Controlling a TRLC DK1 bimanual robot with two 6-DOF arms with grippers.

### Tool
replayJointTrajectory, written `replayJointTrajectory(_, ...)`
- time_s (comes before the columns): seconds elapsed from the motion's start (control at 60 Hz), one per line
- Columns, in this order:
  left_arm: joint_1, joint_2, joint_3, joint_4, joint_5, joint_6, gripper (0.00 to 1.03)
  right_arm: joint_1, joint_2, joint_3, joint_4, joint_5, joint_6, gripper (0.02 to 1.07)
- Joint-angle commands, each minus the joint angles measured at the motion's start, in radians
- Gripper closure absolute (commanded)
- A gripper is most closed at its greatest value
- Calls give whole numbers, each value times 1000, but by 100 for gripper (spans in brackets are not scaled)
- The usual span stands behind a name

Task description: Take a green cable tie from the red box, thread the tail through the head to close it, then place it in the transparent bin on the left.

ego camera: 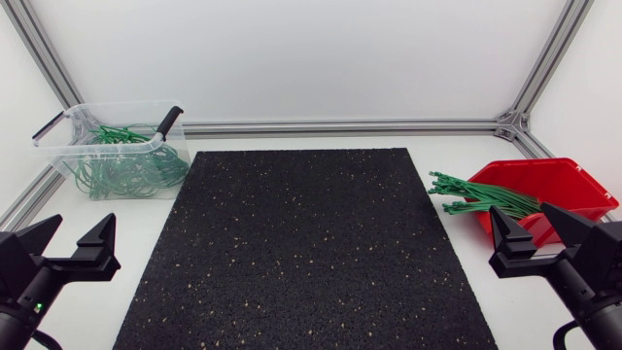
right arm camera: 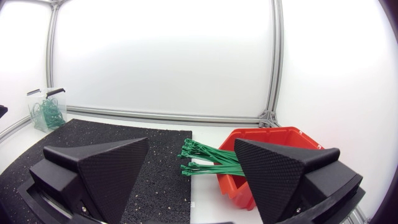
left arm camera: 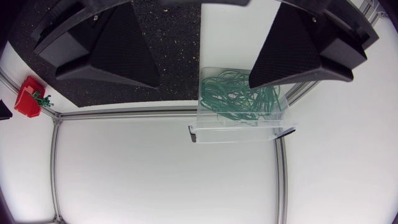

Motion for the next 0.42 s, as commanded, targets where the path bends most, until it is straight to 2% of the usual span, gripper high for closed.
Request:
replayJointTrajectory(0.0, -17, -46, -49, 17, 6, -17, 3, 12, -45, -51, 27, 17, 23, 7)
replayJointTrajectory(0.2, -51, -148, -128, 31, 7, -25, 3, 23, -110, -104, 54, 37, 35, 7)
replayJointTrajectory(0.4, -51, -149, -129, 31, 7, -25, 3, 23, -110, -104, 54, 37, 35, 7)
